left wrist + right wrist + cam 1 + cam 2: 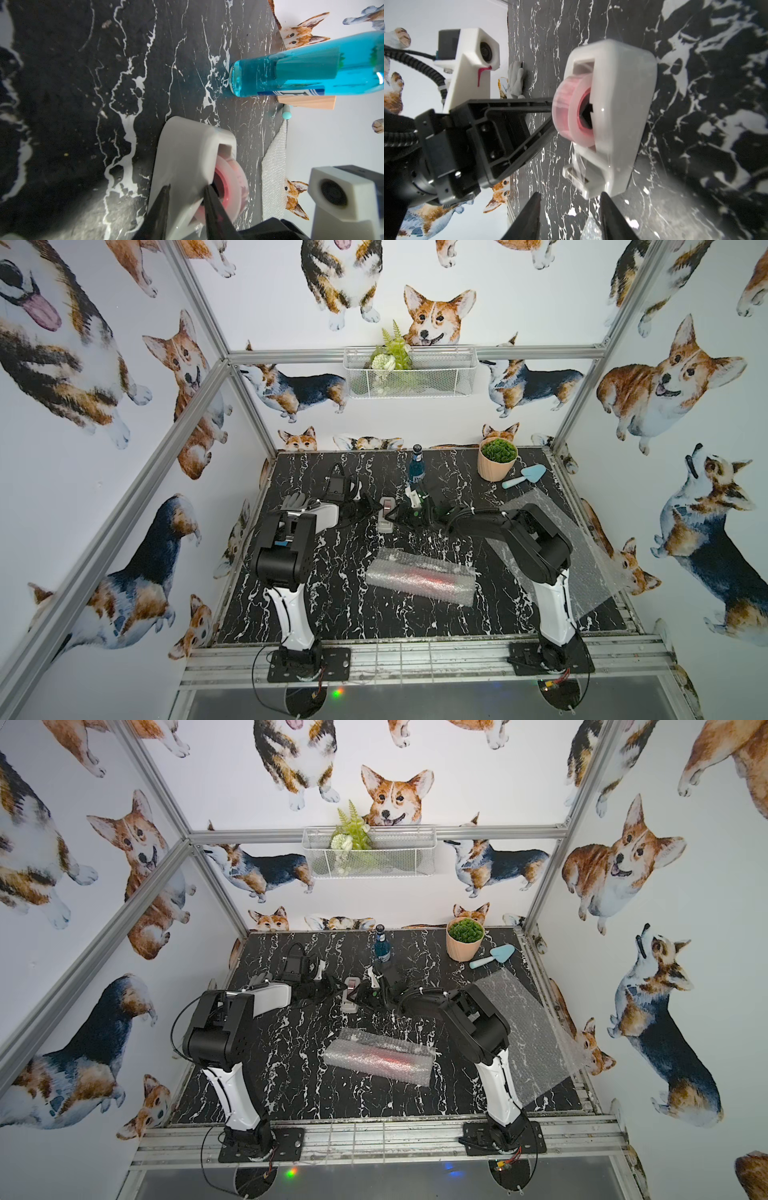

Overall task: Wrap wine bottles in bubble wrap
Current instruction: Tear off the tape using the Tape Cutter.

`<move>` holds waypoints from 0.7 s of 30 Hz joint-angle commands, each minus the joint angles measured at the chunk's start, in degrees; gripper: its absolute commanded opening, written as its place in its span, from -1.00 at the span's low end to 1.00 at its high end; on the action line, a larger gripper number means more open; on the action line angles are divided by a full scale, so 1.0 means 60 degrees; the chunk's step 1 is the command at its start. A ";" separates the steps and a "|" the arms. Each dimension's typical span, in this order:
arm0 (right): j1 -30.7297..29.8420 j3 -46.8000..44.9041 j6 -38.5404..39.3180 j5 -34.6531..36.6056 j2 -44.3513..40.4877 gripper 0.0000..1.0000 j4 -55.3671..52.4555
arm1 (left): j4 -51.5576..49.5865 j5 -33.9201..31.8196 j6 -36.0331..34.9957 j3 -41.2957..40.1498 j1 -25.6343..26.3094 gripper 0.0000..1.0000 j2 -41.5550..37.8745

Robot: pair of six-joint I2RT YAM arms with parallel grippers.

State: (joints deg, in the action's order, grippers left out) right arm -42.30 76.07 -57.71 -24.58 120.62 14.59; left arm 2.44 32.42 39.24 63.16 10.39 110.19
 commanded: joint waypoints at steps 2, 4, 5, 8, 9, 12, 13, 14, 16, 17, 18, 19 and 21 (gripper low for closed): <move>0.0091 0.0358 -0.0875 -0.0313 0.0528 -0.15 0.0890 | -0.0128 0.0102 -0.0095 0.0177 -0.0010 -0.37 0.0125; 0.0119 0.0413 -0.0953 -0.0424 0.0649 -0.18 0.1052 | -0.0128 0.0116 -0.0106 0.0194 -0.0007 -0.37 0.0164; 0.0135 0.0448 -0.0997 -0.0490 0.0708 -0.19 0.1088 | -0.0128 0.0118 -0.0110 0.0184 -0.0011 -0.37 0.0172; 0.0193 0.0403 -0.1065 -0.0469 0.0786 -0.19 0.0997 | -0.0172 0.0103 -0.0154 0.0206 -0.0018 -0.37 0.0175; 0.0209 0.0334 -0.1159 -0.0490 0.0829 -0.20 0.1145 | -0.0159 0.0103 -0.0154 0.0204 -0.0015 -0.37 0.0199; 0.0225 0.0311 -0.1595 -0.0788 0.1041 -0.23 0.1859 | -0.0143 0.0118 -0.0136 0.0215 -0.0018 -0.37 0.0267; 0.0225 0.0368 -0.1717 -0.0924 0.1137 -0.28 0.2048 | -0.0143 0.0125 -0.0139 0.0206 -0.0015 -0.37 0.0282; 0.0225 0.0399 -0.1781 -0.0989 0.1182 -0.29 0.2124 | -0.0143 0.0133 -0.0142 0.0198 -0.0014 -0.37 0.0277; 0.0225 0.0440 -0.1858 -0.0987 0.1254 -0.31 0.2219 | -0.0171 0.0146 -0.0183 0.0196 -0.0018 -0.37 0.0284; 0.0239 0.0450 -0.1892 -0.1021 0.1283 -0.31 0.2286 | -0.0211 0.0133 -0.0211 0.0197 -0.0018 -0.37 0.0296; 0.0239 0.0468 -0.1958 -0.1079 0.1309 -0.33 0.2347 | -0.0251 0.0133 -0.0247 0.0220 -0.0018 -0.37 0.0310; 0.0239 0.0455 -0.2082 -0.1104 0.1355 -0.36 0.2501 | -0.0260 0.0120 -0.0248 0.0219 -0.0018 -0.37 0.0322; 0.0239 0.0360 -0.2234 -0.1080 0.1372 -0.43 0.2713 | -0.0245 0.0133 -0.0254 0.0235 -0.0018 -0.37 0.0351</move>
State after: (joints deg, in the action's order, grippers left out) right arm -40.86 78.43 -66.78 -30.52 128.46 26.83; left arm 2.72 33.78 38.17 64.36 10.22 111.59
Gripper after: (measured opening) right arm 0.305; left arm 0.315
